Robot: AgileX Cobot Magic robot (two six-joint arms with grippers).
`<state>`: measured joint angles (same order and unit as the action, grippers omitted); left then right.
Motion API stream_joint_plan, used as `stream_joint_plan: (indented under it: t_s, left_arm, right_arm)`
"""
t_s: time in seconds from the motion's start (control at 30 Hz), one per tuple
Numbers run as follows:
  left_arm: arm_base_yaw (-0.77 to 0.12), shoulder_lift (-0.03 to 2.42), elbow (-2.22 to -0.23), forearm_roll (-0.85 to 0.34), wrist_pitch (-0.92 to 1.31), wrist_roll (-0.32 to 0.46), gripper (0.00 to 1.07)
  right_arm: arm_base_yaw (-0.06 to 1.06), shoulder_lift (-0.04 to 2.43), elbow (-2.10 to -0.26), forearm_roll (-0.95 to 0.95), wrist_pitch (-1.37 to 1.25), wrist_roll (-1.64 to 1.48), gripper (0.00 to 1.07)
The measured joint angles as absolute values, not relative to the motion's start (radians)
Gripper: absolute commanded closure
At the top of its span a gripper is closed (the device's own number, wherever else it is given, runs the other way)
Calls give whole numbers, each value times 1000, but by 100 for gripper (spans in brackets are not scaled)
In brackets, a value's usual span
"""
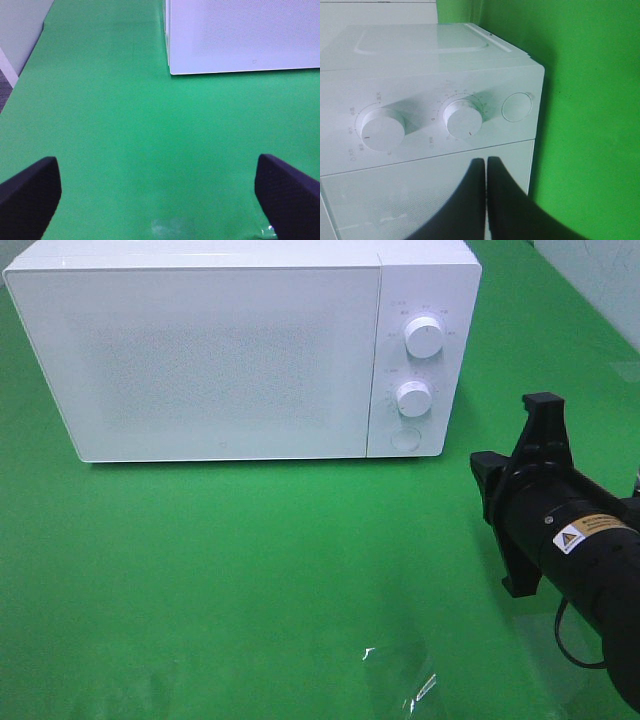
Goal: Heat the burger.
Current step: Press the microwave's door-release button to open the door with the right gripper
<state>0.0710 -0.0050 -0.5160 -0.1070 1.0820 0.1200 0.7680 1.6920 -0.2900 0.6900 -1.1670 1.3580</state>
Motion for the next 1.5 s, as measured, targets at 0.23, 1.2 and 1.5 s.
stream_joint_plan:
  t_s: [0.23,1.2,1.5]
  left_arm:
    - [71,-5,-516,-107,1082,120,9]
    - [71,-5,-516,-107,1082,120,9]
    - [71,-5,-516,-107,1082,120,9]
  right_arm:
    - [768,1692,-290,689,-1165,1361,107]
    - [700,1921,-533,664,-1079,1408,107]
    - [625,1998,-646,601,-1014,1410,107]
